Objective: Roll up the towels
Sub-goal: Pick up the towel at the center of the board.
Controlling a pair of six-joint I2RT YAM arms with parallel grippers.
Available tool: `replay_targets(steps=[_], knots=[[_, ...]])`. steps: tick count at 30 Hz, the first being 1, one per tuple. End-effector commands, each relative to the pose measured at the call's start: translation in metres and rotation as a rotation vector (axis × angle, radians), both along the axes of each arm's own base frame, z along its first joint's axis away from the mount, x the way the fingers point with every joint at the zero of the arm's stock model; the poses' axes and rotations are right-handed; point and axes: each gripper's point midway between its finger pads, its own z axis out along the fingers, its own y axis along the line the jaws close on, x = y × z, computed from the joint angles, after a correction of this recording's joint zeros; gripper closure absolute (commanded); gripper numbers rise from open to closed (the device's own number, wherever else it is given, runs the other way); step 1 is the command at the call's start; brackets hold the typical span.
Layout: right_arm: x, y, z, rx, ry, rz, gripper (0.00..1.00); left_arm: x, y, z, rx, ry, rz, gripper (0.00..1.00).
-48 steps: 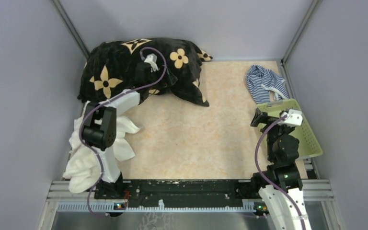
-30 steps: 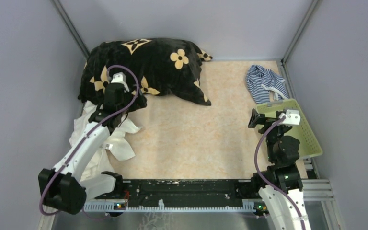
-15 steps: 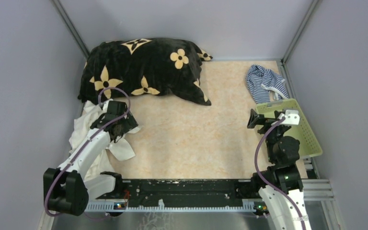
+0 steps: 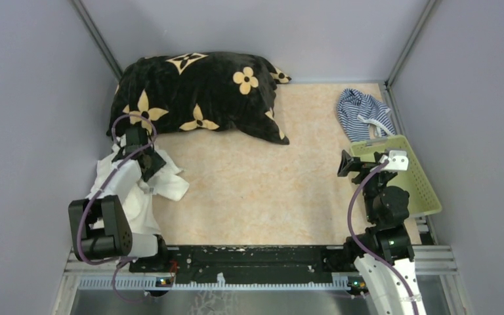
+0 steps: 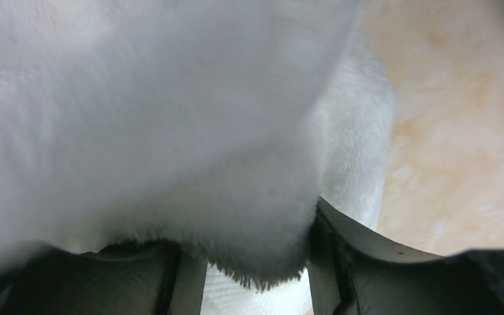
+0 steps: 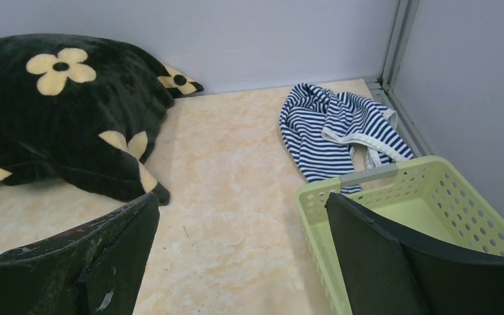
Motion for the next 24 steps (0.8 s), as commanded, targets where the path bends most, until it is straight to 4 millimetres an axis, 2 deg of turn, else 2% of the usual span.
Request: replay_targets(steps=[1,4,10,12,13,15,19,22,24], knots=[[-0.002,0.001,0.014,0.002,-0.045,0.008,0.01,0.038,0.013,0.059,0.091,-0.145,-0.056,0.44],[-0.001,0.002,0.014,0.000,-0.047,0.010,0.01,0.037,0.032,0.077,0.153,-0.179,-0.038,0.46],[0.000,0.003,0.014,-0.004,-0.047,0.017,0.01,0.045,0.025,0.081,0.109,-0.210,-0.091,0.61],[0.000,0.004,0.014,-0.003,-0.046,0.020,0.01,0.047,0.022,0.085,0.104,-0.213,-0.114,0.59],[0.000,0.004,0.014,-0.003,-0.045,0.021,0.01,0.046,0.018,0.085,0.085,-0.201,-0.134,0.54],[0.000,0.004,0.013,-0.005,-0.042,0.020,0.01,0.037,0.002,0.082,0.015,-0.151,-0.172,0.43],[0.000,0.004,0.013,-0.006,-0.045,0.020,0.01,-0.002,-0.034,0.059,-0.056,-0.072,-0.204,0.32],[0.000,0.005,0.013,-0.006,-0.047,0.027,0.01,-0.034,-0.041,0.037,-0.066,-0.036,-0.140,0.26],[0.000,0.006,0.013,-0.006,-0.047,0.031,0.01,-0.047,-0.040,0.021,-0.078,-0.020,-0.091,0.24]])
